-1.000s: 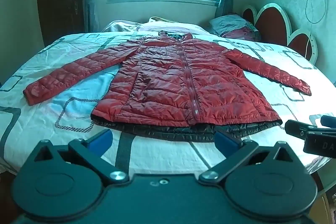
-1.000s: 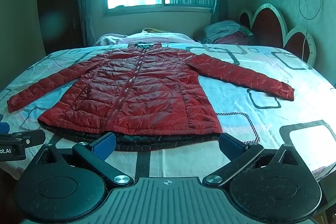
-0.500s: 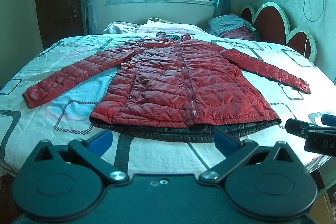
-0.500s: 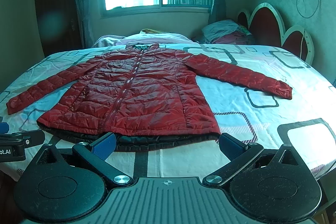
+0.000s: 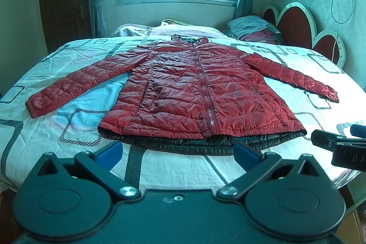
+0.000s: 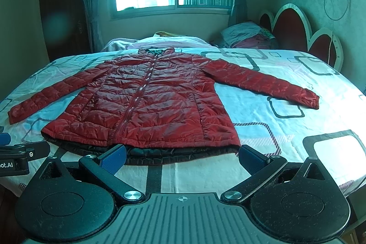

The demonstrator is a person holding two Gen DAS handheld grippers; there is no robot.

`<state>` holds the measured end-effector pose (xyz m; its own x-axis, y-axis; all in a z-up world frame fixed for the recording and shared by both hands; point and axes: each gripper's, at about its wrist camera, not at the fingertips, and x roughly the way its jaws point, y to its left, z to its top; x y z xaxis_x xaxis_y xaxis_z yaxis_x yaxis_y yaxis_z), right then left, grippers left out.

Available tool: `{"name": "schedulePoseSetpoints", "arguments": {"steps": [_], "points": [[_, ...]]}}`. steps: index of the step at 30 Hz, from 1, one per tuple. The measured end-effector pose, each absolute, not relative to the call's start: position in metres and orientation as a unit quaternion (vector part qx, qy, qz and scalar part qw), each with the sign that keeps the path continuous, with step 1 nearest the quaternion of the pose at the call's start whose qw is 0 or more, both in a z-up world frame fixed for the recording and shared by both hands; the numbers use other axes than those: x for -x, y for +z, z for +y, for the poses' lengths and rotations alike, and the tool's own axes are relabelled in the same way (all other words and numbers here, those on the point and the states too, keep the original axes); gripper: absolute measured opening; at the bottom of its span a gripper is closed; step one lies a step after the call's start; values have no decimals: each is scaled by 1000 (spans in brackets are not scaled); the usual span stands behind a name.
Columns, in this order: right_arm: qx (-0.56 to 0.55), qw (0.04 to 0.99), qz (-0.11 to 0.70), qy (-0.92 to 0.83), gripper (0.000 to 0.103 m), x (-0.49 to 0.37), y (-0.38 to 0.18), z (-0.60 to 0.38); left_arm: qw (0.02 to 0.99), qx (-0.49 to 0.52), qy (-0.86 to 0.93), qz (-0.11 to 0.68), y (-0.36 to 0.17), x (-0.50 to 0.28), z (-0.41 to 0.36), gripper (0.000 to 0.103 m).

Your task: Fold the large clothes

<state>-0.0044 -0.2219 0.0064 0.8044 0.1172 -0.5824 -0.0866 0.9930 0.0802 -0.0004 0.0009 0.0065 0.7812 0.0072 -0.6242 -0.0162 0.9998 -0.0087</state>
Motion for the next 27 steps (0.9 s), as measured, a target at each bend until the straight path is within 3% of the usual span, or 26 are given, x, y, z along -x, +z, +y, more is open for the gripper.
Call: {"name": "schedulePoseSetpoints", "arguments": {"steps": [27], "points": [[-27, 950, 305, 55, 103, 1, 7, -224, 944, 5, 8, 329, 8, 0, 4, 103]]}}
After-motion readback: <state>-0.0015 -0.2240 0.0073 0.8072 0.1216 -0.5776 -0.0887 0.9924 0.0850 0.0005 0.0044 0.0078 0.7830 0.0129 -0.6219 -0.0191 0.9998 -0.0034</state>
